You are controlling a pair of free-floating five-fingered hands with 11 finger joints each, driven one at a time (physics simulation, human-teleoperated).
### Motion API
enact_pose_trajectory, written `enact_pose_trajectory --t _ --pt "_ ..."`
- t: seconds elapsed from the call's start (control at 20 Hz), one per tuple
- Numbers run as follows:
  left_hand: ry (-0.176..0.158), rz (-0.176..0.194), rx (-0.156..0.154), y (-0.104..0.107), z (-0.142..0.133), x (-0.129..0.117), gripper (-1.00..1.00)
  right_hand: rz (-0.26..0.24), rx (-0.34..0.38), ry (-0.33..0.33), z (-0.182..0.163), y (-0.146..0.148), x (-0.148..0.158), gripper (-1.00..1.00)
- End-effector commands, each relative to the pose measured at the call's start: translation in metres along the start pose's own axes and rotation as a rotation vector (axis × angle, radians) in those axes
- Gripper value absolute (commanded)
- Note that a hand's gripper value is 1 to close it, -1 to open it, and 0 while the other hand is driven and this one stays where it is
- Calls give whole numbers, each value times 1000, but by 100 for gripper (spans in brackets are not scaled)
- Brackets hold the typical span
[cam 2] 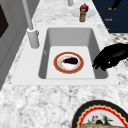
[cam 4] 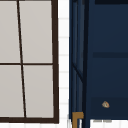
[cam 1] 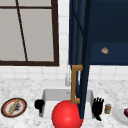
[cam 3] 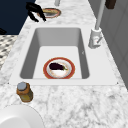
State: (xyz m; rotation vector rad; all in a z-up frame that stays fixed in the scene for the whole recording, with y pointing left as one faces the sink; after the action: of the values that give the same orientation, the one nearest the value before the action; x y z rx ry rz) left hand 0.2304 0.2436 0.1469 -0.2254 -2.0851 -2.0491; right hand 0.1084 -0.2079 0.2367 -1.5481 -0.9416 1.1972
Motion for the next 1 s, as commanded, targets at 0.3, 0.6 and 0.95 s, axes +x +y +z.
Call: enact_pose_trajectory --t 0.3,0.6,0.95 --pt "0 0 0 0 0 0 0 -69 10 -56 -3 -8 -45 -100" --pt "0 0 0 0 0 0 0 -61 13 -76 -2 -12 -69 -100" --pt "0 0 0 0 0 0 0 -71 32 -98 -1 -12 -94 -100"
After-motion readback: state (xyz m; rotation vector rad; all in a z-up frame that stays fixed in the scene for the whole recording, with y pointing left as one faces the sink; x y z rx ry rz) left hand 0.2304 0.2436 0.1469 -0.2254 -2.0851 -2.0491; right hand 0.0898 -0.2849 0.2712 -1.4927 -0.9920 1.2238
